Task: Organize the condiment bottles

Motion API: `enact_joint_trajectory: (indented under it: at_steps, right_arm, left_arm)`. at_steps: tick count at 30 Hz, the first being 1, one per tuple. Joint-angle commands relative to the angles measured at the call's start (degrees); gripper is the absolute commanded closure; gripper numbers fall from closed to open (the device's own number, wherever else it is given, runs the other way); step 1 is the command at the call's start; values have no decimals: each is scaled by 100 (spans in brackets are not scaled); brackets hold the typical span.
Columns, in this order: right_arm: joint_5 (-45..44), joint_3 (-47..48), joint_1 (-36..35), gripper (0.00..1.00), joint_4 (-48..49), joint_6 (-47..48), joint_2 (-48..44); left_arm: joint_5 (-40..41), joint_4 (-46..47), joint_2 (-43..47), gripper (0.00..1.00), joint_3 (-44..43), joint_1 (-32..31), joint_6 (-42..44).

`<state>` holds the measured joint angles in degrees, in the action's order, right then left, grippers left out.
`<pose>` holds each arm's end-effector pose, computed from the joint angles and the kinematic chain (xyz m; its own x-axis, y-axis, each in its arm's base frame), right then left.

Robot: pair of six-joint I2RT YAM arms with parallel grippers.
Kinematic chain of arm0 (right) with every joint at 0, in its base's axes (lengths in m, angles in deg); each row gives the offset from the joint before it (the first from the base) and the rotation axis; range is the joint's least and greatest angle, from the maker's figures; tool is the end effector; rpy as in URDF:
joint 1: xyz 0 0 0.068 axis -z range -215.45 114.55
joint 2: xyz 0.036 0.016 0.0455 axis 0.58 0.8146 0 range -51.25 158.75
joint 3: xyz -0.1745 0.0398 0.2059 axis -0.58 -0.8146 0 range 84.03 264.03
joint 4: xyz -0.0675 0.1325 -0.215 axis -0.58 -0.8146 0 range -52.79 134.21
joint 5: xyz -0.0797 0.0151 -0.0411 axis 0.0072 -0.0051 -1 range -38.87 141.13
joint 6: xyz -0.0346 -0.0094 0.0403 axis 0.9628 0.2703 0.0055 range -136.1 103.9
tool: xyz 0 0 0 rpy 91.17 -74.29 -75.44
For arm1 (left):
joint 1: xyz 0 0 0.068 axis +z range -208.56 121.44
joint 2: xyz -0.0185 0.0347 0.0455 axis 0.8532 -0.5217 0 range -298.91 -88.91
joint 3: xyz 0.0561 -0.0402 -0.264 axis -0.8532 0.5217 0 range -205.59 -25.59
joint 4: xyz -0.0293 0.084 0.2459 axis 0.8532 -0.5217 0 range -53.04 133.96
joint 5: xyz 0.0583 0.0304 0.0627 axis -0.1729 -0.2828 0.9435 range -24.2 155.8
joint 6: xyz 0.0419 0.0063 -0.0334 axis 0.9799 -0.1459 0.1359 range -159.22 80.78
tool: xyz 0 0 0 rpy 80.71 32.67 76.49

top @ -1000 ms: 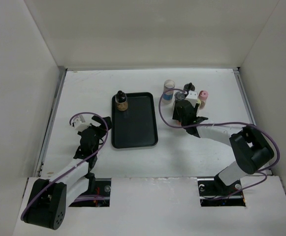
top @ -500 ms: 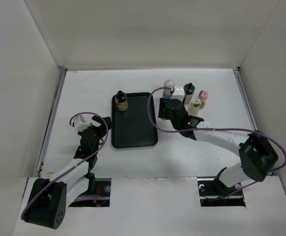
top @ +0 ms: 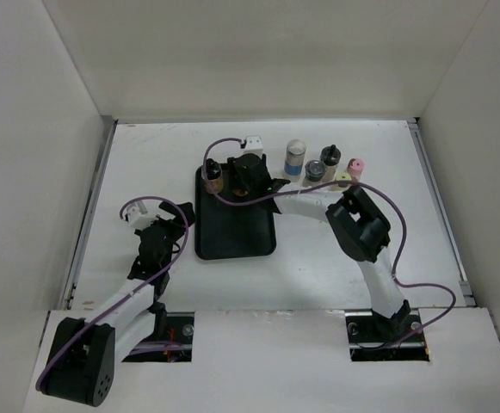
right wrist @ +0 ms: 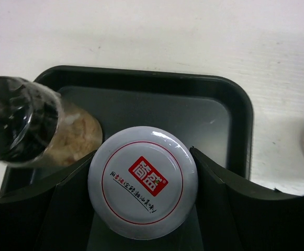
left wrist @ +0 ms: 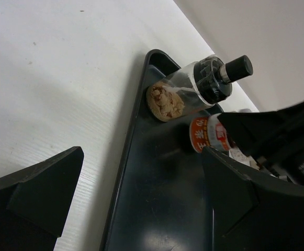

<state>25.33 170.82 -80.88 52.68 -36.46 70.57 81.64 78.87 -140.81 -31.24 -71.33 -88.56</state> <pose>0.3544 0.3376 0.1988 -0.4223 0.0176 -0.9063 -0.2359 0.9632 0.1286 0.1737 -0.0294 0.1645 -0.0884 -0.7283 -0.6795 -0.1769 0.6828 -0.7088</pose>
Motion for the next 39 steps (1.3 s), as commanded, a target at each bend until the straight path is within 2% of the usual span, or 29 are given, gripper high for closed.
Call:
enact_joint_trajectory:
  at_steps: [1,5,9,12,15,16,18,20,22,24,27,29,31,35,39]
  right_arm:
    - [-39,900,12,45,402,23,113]
    - [-13,1375,4,38,252,-21,526]
    - [-92,1552,-5,17,208,-204,676]
    - [-127,1413,-5,8,207,-311,423]
    - [-83,1096,21,7,234,-285,-95]
    - [-83,965,39,8,243,-267,-271]
    - [-74,552,135,16,322,-197,-815]
    - [-118,183,293,37,383,-65,-1316]
    - [-153,-99,521,51,296,75,-1738]
    - [-197,-293,784,53,121,172,-2047]
    - [-189,-355,1136,41,-240,251,-2206]
    - [-179,-268,1347,21,-590,392,-2128]
    - [-162,-119,1506,11,-863,471,-1970]
    - [-136,58,1621,3,-1067,629,-1723]
    - [31,181,1682,2,-1119,656,-1478]
  left_arm:
    - [7,305,-31,0,-112,-1,30]
    - [-10,314,-119,0,-129,8,4]
    - [-19,314,-154,0,-138,-1,4]
    - [-10,314,-128,0,-129,-1,21]
    - [-28,314,-154,0,-129,8,4]
    - [-28,314,-136,0,-129,-1,4]
    - [-2,314,-136,0,-138,-27,30]
    - [-28,314,-171,0,-147,-27,4]
    - [-37,314,-145,0,-138,-27,4]
    - [-10,314,-145,0,-147,-45,21]
    - [-45,314,-163,0,-147,-27,-5]
    - [-11,314,-145,0,-156,-62,21]
    - [-10,314,-197,0,-164,-71,21]
    - [-2,314,-154,0,-156,-62,38]
    - [-45,314,-207,0,-156,-28,4]
